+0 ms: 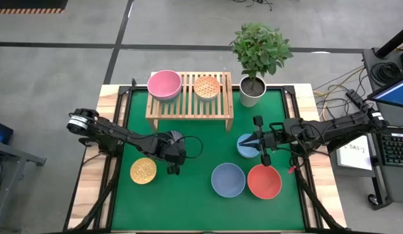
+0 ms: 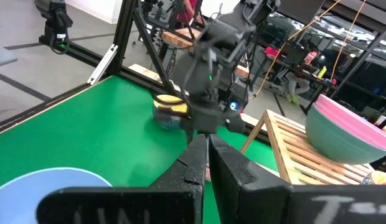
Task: Place and stack bowls onto a shelf
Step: Stack the small blue pattern bowl on the small orange bowl
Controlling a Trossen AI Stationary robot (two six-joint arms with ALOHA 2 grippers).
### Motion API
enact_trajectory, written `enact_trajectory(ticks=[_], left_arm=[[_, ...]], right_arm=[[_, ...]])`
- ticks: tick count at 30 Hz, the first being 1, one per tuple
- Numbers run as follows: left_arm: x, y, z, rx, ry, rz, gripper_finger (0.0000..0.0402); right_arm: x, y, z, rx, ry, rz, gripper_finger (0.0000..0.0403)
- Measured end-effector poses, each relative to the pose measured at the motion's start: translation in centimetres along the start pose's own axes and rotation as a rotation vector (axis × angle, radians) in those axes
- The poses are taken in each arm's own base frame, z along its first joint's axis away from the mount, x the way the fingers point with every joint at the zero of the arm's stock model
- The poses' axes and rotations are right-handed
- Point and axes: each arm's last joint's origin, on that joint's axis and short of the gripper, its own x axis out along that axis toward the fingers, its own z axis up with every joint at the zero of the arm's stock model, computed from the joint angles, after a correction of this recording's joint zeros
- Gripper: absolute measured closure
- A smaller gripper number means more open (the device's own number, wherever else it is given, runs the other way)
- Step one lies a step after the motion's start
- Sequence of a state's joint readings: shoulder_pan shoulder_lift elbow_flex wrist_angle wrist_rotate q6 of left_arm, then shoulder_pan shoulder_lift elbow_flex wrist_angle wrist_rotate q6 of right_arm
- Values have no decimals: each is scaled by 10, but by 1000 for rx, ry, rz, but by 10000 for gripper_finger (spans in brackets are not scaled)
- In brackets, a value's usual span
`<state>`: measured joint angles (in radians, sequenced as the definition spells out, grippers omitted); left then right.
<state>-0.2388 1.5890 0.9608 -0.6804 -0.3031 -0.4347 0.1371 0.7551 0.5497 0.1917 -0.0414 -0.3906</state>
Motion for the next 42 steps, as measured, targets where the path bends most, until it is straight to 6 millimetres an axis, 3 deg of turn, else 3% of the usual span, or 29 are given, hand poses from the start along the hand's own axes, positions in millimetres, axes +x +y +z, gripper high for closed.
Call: enact_trajectory(ticks=[5, 11, 16, 21, 24, 28, 33, 37, 42], left_arm=[[-34, -27, 15, 85, -78, -77, 398], [-102, -48, 53, 286, -293, -172, 399], [-152, -36, 83, 465, -453, -108, 400], [-178, -3, 108, 541, -532, 62, 400], [-183, 25, 123, 550, -549, 136, 401], [-176, 70, 141, 516, -540, 238, 401], [-158, 123, 160, 443, -589, 177, 401], [-142, 149, 166, 401, -543, 189, 401], [-128, 167, 169, 401, -501, 194, 401]], right_arm=[[0, 0, 0, 2, 0, 0, 394], [0, 0, 0, 4, -3, -1, 394], [-1, -1, 1, 4, -11, -4, 394], [-2, -1, 2, 3, -16, -6, 394], [-2, -1, 2, 2, -10, -4, 394], [-2, 0, 1, -1, -4, -1, 394], [-3, -1, 1, -6, -7, -2, 394], [-3, -1, 2, -12, -8, -3, 394], [-4, 0, 1, -14, 2, 2, 394]])
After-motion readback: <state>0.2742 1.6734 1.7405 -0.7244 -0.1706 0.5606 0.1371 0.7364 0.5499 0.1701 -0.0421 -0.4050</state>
